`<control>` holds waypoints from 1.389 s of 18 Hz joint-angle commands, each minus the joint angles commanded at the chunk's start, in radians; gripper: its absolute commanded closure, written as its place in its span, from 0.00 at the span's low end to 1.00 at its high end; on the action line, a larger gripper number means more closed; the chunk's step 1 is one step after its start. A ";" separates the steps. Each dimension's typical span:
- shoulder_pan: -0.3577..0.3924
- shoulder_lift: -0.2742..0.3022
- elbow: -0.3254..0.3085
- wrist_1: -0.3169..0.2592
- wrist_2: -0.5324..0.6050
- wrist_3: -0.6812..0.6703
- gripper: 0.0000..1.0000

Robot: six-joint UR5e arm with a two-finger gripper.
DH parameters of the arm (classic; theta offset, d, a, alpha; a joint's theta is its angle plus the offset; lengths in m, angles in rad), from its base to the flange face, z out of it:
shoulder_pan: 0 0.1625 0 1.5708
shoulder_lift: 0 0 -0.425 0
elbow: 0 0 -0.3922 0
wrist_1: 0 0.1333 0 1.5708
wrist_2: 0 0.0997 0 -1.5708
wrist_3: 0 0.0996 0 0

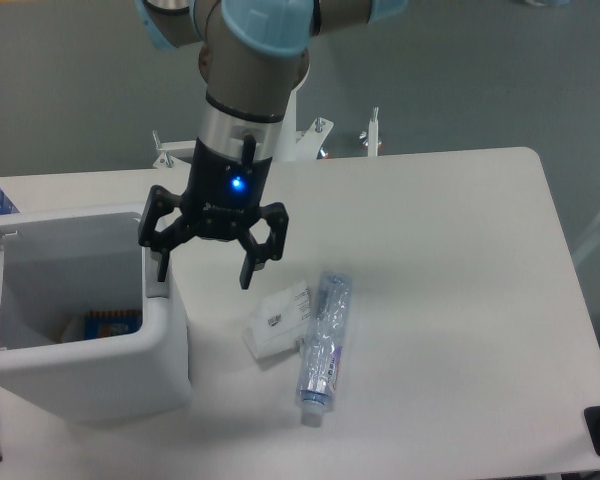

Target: Open the trash can

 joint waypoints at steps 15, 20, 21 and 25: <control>0.226 0.094 -0.049 -0.217 0.337 0.871 0.00; 0.289 0.112 -0.052 -0.262 0.337 1.017 0.00; 0.292 0.112 -0.051 -0.279 0.339 1.032 0.00; 0.298 0.110 -0.051 -0.278 0.339 1.040 0.00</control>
